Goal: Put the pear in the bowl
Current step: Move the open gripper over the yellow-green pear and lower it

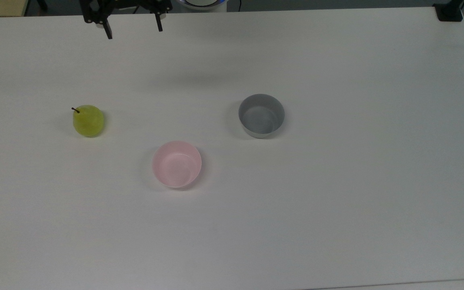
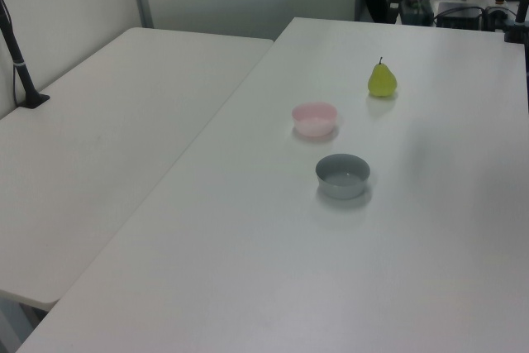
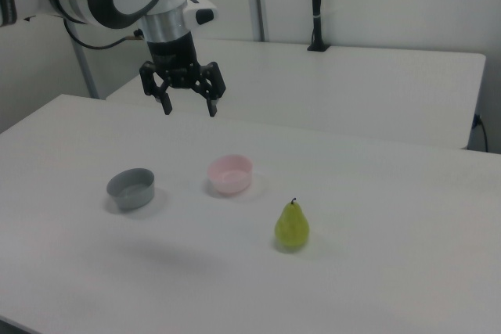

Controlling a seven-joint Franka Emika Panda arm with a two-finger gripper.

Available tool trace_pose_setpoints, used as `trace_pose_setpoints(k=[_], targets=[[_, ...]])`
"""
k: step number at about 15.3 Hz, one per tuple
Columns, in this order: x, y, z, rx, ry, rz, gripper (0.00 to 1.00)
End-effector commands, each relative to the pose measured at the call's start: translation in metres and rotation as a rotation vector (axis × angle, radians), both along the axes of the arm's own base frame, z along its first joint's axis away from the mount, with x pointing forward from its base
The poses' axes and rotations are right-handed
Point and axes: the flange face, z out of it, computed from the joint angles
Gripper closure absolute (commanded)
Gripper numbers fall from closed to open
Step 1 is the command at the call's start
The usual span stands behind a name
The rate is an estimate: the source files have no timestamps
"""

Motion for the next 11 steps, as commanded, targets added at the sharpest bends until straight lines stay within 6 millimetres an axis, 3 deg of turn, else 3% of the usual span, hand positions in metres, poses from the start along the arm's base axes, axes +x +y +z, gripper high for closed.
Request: trace_pose_setpoints(k=[1, 5, 7, 11], targets=[[-0.007, -0.015, -0.007, -0.122, 0.054, 0.056, 0.00], [0.000, -0.054, -0.041, -0.139, 0.114, 0.029, 0.00], [0.001, -0.088, -0.055, -0.124, 0.111, 0.044, 0.00], [0.008, -0.126, -0.090, -0.071, 0.094, -0.007, 0.00]])
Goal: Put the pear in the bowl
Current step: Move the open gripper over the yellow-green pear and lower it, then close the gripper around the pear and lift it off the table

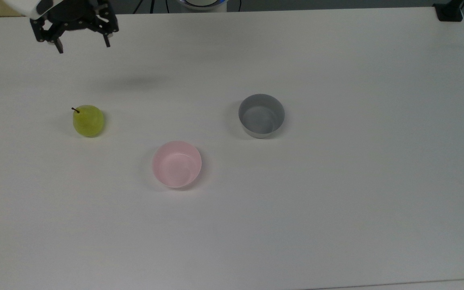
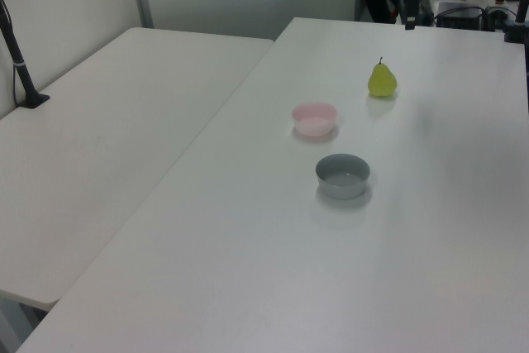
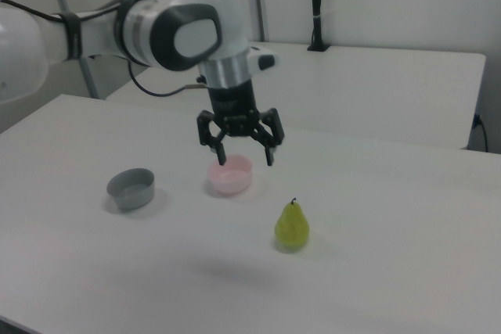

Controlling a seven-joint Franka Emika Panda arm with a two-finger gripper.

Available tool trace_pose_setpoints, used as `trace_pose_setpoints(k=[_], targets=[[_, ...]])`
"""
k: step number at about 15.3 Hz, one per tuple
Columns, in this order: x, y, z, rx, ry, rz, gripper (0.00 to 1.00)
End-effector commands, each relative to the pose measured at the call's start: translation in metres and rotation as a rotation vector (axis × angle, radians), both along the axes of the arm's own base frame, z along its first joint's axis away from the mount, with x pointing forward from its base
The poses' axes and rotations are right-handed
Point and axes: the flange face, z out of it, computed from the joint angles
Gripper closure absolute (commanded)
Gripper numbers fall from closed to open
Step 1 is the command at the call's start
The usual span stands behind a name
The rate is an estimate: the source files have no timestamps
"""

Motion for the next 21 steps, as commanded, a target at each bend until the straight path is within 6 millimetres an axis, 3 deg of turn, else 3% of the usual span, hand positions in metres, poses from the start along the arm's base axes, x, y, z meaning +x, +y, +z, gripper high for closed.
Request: trace_pose_setpoints(k=[1, 5, 11, 20, 21], targets=[[0.006, -0.031, -0.035, 0.041, -0.059, -0.051, 0.00], [0.016, -0.046, -0.080, 0.089, -0.107, -0.107, 0.00], [0.034, -0.052, -0.129, 0.075, -0.119, -0.125, 0.00], [0.047, -0.051, -0.184, 0.063, -0.117, -0.117, 0.00], [0.049, -0.051, -0.188, 0.058, -0.125, -0.116, 0.05]])
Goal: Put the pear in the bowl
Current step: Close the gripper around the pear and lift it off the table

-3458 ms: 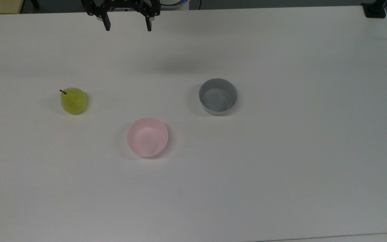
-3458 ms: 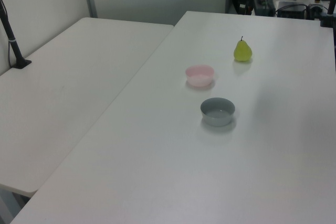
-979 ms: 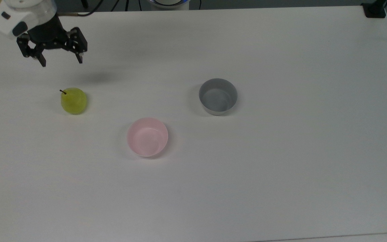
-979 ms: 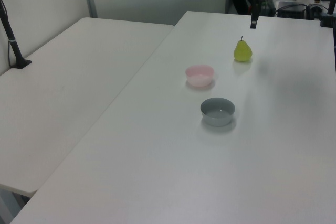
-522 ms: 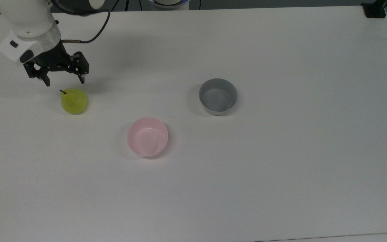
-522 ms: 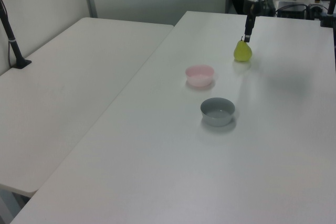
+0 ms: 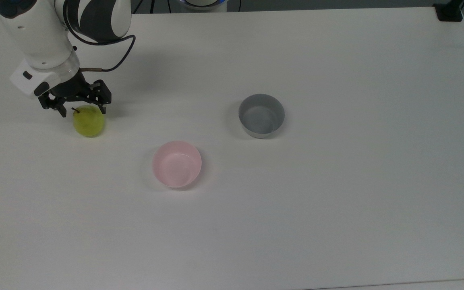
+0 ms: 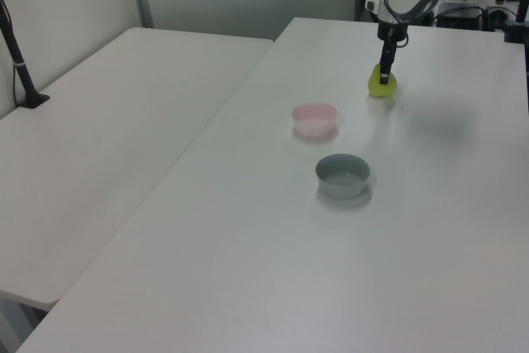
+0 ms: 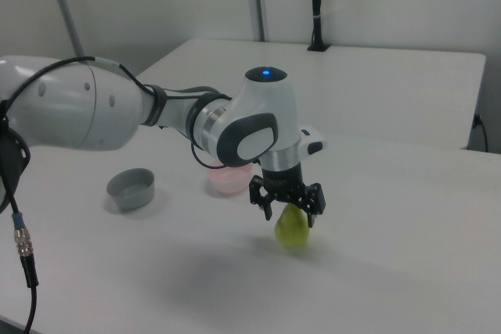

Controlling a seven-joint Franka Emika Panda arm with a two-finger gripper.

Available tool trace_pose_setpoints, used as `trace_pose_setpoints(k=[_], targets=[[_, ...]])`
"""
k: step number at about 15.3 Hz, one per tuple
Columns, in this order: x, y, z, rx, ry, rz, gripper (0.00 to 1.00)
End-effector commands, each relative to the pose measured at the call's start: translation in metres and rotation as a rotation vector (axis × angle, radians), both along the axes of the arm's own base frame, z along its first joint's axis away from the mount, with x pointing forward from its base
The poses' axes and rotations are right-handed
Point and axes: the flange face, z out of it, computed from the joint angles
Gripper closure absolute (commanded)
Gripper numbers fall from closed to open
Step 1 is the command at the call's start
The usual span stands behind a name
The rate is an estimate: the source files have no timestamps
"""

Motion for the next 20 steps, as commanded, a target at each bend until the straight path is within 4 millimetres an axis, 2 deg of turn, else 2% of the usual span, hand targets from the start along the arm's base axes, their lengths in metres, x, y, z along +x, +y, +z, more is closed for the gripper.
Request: trace_pose_setpoints(k=[1, 4, 5, 6, 10, 13, 14, 18, 20], targets=[[0.006, 0.003, -0.014, -0.005, -0.048, -0.020, 0.13], [0.004, 0.004, -0.018, 0.000, -0.037, -0.032, 0.67], [0.004, 0.005, -0.016, 0.001, -0.035, -0.033, 0.80], [0.004, 0.005, -0.014, 0.002, -0.038, -0.041, 0.86], [0.003, 0.006, 0.000, 0.007, -0.035, -0.052, 0.88], [0.004, 0.008, 0.030, -0.006, -0.060, -0.040, 0.88], [0.006, 0.007, 0.041, -0.011, -0.070, -0.039, 0.88], [0.019, 0.009, 0.109, -0.010, -0.037, -0.021, 0.87], [0.022, 0.012, 0.134, -0.012, -0.032, -0.014, 0.87]])
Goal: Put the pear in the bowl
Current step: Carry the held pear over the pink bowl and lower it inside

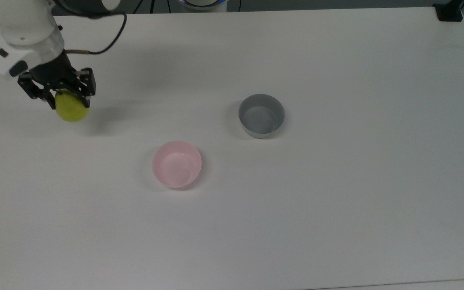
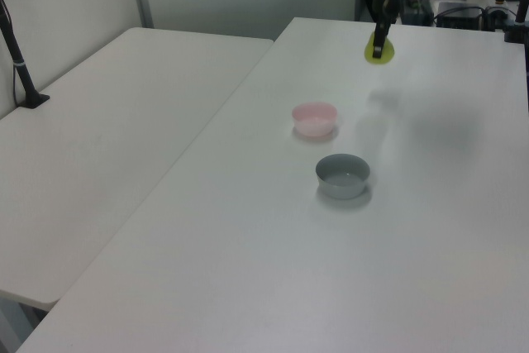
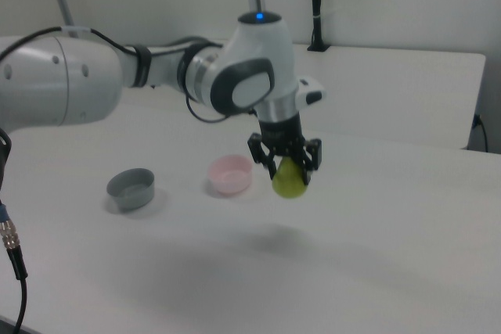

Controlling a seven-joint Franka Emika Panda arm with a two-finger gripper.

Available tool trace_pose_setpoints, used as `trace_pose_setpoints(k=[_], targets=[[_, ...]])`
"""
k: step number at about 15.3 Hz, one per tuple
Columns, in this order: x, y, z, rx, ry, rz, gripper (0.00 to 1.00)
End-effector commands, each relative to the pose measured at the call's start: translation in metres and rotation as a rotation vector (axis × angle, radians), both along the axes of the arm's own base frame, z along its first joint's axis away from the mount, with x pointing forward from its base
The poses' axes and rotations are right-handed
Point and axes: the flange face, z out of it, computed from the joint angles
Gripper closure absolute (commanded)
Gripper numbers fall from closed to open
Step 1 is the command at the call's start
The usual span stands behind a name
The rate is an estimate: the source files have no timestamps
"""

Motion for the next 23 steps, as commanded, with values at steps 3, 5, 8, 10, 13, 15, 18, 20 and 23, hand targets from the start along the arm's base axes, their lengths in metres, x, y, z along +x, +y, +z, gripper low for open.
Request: trace_pose_setpoints(k=[3, 5, 8, 10, 13, 15, 18, 20, 23], targets=[[0.011, 0.027, 0.063, 0.005, 0.033, -0.029, 0.87], [0.018, 0.054, 0.070, 0.014, 0.038, -0.025, 0.87], [0.029, 0.092, 0.077, 0.020, 0.027, -0.042, 0.87], [0.037, 0.122, 0.076, 0.023, 0.018, -0.052, 0.87], [0.047, 0.148, 0.077, 0.023, -0.039, -0.054, 0.87], [0.055, 0.161, 0.075, 0.020, -0.082, -0.050, 0.87], [0.063, 0.178, 0.061, 0.018, -0.102, -0.027, 0.87], [0.069, 0.189, 0.050, 0.019, -0.121, -0.010, 0.87], [0.078, 0.204, 0.020, 0.015, -0.125, 0.012, 0.87]])
